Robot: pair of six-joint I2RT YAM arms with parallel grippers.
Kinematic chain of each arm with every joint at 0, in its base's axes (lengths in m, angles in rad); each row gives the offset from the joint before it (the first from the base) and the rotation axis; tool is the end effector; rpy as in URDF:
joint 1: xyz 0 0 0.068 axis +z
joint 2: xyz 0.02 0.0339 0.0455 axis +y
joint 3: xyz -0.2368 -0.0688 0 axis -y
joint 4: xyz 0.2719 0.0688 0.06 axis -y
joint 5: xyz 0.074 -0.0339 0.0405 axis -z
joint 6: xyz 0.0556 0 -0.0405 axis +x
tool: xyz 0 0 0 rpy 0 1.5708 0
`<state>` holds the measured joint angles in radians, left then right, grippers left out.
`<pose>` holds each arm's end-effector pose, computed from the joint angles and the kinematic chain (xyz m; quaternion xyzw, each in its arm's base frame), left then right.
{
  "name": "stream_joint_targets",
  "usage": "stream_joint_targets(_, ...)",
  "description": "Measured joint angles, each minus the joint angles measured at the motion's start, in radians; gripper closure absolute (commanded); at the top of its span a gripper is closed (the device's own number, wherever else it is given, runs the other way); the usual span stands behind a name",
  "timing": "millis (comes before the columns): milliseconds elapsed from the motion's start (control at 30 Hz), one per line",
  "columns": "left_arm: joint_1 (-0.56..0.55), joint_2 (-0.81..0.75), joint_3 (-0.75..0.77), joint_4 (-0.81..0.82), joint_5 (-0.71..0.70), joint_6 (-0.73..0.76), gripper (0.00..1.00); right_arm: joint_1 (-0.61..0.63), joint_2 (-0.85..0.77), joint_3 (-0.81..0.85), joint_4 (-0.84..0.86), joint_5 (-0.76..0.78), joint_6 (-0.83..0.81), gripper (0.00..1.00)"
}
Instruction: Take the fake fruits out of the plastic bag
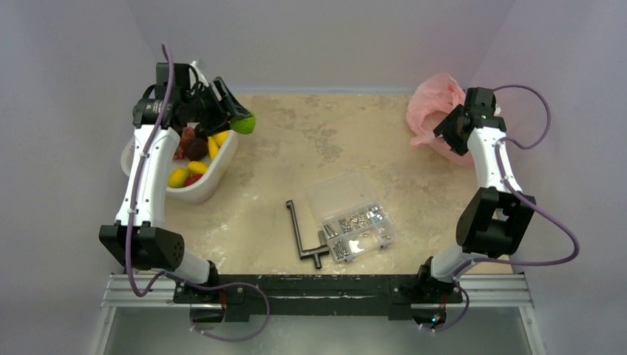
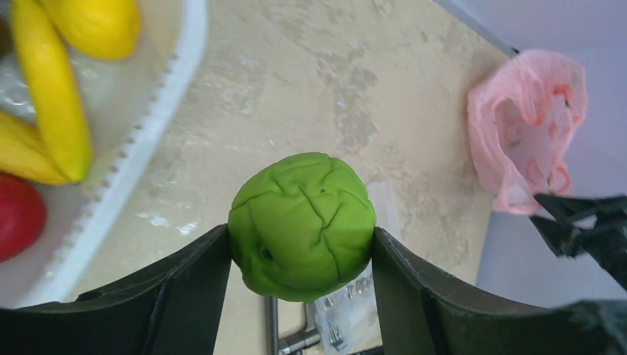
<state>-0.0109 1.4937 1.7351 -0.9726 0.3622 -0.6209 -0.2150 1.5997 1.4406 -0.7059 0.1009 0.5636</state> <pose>0.3450 -0.0235 0.3887 -0.1997 0.8788 -0.2809 0.3300 0.3786 -0.0884 0.2679 0.3718 0.8604 0.0133 0.3482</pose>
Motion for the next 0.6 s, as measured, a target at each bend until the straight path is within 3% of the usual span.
stream_joint_targets(333, 0.163, 0.048, 0.100, -0.063, -0.238, 0.076, 1.00, 0.015, -0.082, 0.019, -0.127, -0.020, -0.069, 0.02)
stream_joint_targets(600, 0.229, 0.264, 0.108, -0.047, -0.240, 0.098, 1.00, 0.096, -0.158, 0.149, -0.190, -0.018, -0.141, 0.01)
